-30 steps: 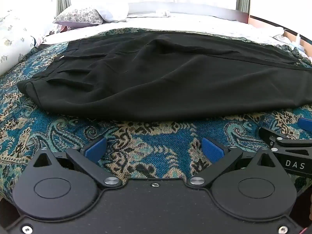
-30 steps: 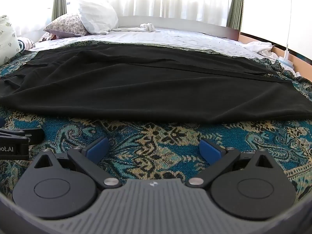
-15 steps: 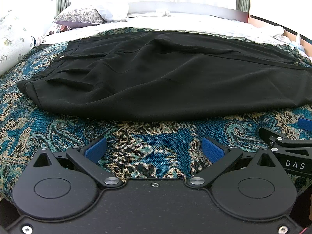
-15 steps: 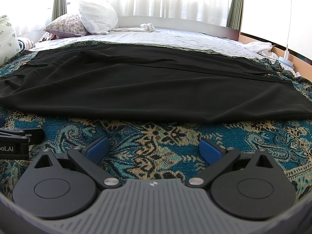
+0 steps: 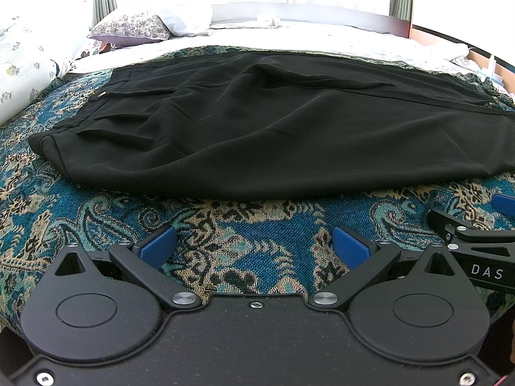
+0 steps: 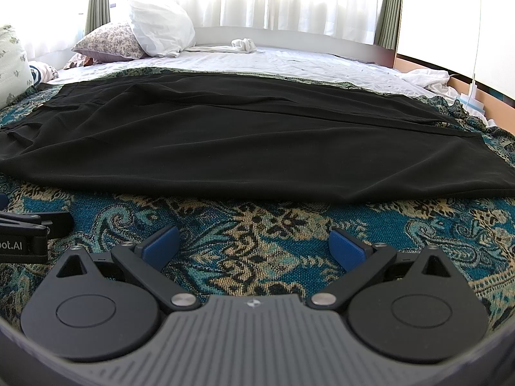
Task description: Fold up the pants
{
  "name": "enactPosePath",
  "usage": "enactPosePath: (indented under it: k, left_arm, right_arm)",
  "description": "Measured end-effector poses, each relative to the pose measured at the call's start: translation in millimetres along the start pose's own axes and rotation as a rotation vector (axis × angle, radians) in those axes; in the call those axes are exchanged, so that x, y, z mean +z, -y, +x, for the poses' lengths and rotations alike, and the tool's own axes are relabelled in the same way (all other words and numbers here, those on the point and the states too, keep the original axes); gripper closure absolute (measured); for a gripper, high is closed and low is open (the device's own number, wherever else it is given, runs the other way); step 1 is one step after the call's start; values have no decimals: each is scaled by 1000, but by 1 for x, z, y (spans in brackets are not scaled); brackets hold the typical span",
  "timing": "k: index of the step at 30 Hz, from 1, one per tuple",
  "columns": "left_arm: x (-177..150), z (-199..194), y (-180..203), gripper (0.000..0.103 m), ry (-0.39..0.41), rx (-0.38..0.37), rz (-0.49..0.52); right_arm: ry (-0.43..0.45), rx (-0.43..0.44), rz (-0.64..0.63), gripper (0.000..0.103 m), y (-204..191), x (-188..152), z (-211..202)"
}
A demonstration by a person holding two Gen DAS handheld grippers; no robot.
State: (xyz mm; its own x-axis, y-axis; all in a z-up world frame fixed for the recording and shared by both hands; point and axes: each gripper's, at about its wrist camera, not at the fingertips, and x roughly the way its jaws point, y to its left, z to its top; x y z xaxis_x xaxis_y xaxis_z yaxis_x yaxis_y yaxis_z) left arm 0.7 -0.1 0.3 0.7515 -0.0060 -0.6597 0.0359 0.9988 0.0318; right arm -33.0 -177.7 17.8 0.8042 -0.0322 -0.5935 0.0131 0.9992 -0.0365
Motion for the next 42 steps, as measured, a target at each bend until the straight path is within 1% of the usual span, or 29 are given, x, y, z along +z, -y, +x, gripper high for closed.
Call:
enactPosePath:
  k: [37,42]
  left_arm:
    - [0,0,0,0,-1,1,1]
    - [0,3,-3,0,-4,6,0]
  right_arm:
    - [5,-1,4,0,-1,-2,-1]
    - [44,-42,26,0,-6,-10,-6]
